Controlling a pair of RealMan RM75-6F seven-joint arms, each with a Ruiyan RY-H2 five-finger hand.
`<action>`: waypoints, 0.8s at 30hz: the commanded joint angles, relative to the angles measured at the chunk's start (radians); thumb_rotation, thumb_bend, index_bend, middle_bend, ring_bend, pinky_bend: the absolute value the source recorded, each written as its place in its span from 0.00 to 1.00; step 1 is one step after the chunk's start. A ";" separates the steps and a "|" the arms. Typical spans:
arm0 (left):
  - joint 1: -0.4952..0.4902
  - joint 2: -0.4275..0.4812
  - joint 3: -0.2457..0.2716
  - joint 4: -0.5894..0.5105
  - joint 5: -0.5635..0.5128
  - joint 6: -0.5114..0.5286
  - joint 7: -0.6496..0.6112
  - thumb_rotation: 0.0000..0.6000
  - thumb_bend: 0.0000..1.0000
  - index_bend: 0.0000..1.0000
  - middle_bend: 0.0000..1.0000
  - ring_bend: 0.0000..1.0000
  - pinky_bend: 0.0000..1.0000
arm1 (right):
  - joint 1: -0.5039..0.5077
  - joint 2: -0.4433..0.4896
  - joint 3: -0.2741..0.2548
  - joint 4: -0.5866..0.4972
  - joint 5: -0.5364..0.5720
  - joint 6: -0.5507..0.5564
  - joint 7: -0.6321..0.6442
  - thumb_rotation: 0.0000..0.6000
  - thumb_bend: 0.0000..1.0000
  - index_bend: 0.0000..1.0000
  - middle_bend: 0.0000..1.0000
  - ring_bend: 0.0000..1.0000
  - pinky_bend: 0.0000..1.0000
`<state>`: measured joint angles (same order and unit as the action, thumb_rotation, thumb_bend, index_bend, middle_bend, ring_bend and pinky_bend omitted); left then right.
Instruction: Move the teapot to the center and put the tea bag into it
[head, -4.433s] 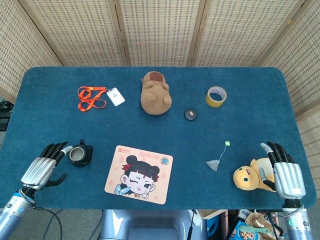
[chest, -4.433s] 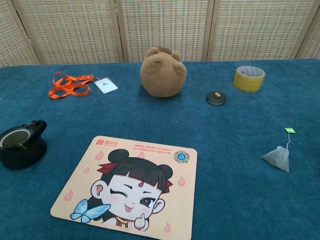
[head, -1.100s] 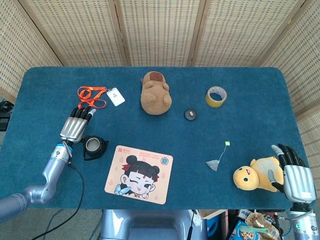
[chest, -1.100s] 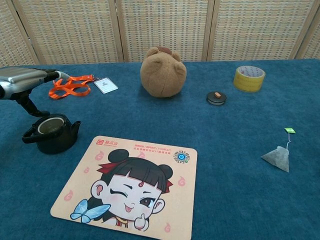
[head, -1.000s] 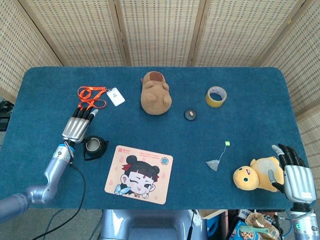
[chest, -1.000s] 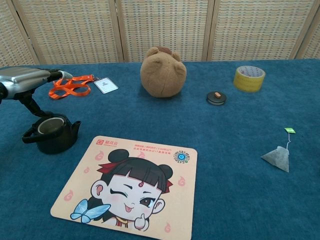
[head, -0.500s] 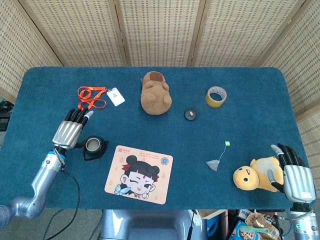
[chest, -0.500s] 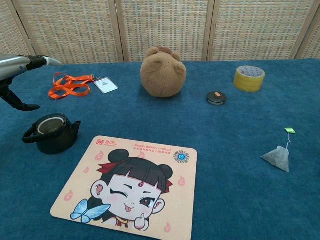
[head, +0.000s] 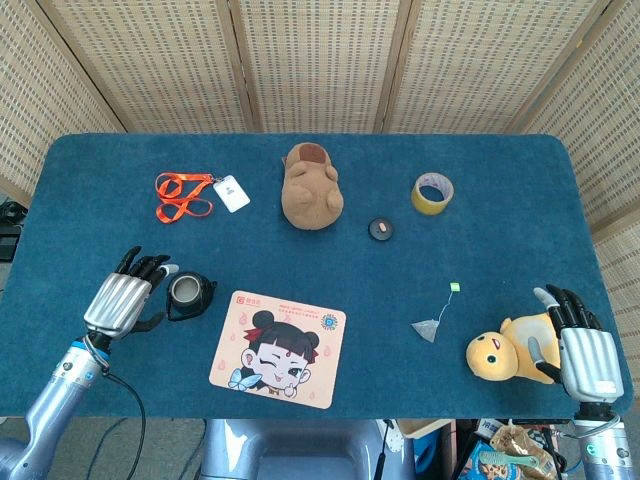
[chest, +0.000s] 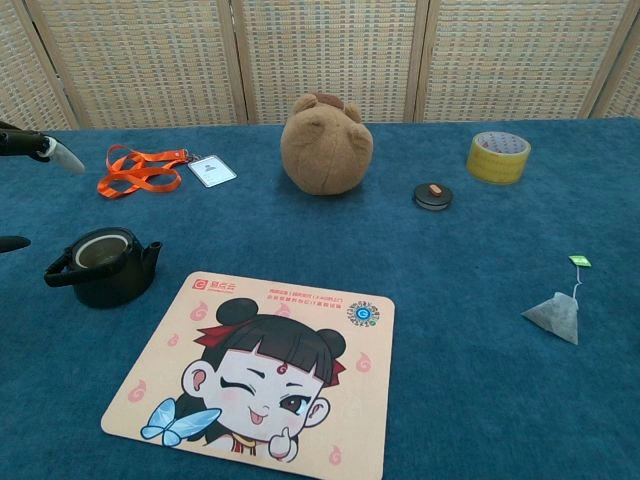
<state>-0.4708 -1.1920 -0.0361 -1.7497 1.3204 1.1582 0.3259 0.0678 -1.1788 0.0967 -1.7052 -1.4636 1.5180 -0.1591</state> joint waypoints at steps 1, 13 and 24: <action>0.016 0.016 0.020 -0.031 0.019 0.011 0.001 1.00 0.29 0.24 0.19 0.22 0.00 | -0.001 0.001 -0.001 0.001 -0.002 0.001 0.003 1.00 0.57 0.18 0.21 0.14 0.31; 0.063 0.002 0.050 -0.082 0.031 0.041 0.001 1.00 0.29 0.31 0.27 0.30 0.00 | 0.003 0.010 -0.006 0.005 -0.021 -0.001 0.013 1.00 0.57 0.18 0.21 0.14 0.31; 0.080 -0.041 0.056 -0.060 -0.014 0.015 -0.014 1.00 0.29 0.31 0.28 0.30 0.00 | 0.014 0.015 -0.015 0.007 -0.040 -0.018 0.010 1.00 0.57 0.18 0.21 0.14 0.31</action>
<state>-0.3913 -1.2282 0.0200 -1.8136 1.3122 1.1781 0.3111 0.0813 -1.1640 0.0823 -1.6984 -1.5033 1.5000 -0.1494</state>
